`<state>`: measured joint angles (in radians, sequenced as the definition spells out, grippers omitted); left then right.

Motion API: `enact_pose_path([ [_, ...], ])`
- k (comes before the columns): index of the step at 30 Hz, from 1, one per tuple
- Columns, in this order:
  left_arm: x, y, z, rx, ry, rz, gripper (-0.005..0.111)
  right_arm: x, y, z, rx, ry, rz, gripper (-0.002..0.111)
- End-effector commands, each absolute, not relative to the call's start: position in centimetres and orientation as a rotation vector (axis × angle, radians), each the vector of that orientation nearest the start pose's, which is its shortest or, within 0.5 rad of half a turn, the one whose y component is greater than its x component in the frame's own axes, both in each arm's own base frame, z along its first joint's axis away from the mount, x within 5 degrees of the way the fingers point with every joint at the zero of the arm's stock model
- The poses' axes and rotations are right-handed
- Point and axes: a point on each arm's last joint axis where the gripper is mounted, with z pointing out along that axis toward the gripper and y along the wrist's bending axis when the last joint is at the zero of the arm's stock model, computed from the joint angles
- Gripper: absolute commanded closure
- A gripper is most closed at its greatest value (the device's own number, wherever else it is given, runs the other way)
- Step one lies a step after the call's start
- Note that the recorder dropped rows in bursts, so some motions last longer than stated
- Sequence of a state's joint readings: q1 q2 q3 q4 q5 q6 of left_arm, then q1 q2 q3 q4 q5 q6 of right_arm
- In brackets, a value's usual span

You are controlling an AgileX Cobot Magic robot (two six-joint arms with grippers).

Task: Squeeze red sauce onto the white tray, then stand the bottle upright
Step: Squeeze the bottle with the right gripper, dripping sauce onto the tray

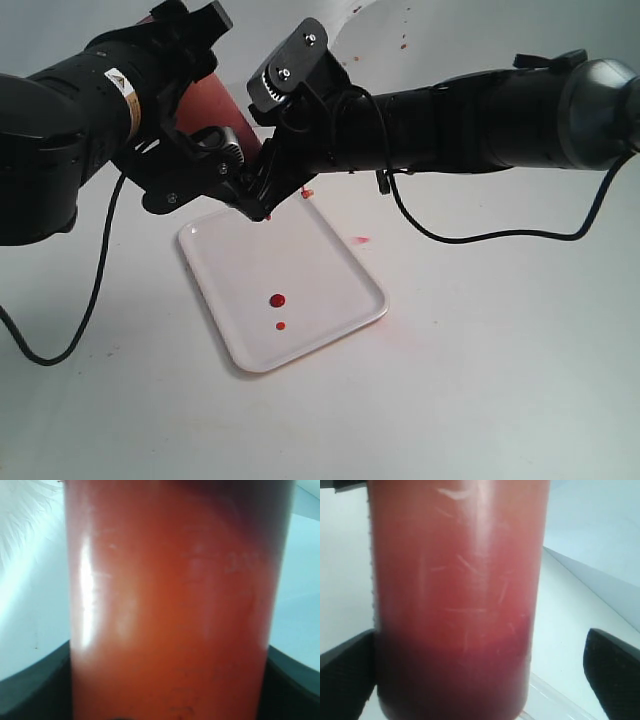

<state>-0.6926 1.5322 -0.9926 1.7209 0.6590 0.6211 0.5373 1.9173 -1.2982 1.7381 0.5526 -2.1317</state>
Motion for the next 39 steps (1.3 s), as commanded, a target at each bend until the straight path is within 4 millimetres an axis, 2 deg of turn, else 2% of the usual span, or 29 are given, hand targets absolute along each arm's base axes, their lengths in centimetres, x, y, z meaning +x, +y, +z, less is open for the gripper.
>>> enact_pose_path([
  [1,28.94,-17.04,30.16,-2.681,-0.744,-2.116,0.107,34.53,26.19,23.87,-1.174,1.592,0.656,0.003],
  [8,28.93,-17.10,30.13,-2.691,-0.739,-2.113,0.107,34.53,26.19,23.87,-1.174,1.592,0.656,0.004],
  [11,28.93,-17.17,30.11,-2.702,-0.733,-2.109,0.107,34.53,26.19,23.87,-1.174,1.592,0.656,0.012],
  [13,28.92,-17.21,30.09,-2.708,-0.730,-2.107,0.107,34.53,26.19,23.87,-1.174,1.592,0.656,0.025],
  [19,28.92,-17.21,30.09,-2.708,-0.730,-2.107,0.107,34.53,26.19,23.87,-1.174,1.592,0.656,0.093],
  [21,28.92,-17.21,30.09,-2.708,-0.730,-2.107,0.107,34.53,26.19,23.87,-1.172,1.593,0.657,0.108],
  [39,28.92,-17.21,30.09,-2.708,-0.730,-2.107,0.107,34.53,26.19,23.87,-1.172,1.593,0.657,0.108],
])
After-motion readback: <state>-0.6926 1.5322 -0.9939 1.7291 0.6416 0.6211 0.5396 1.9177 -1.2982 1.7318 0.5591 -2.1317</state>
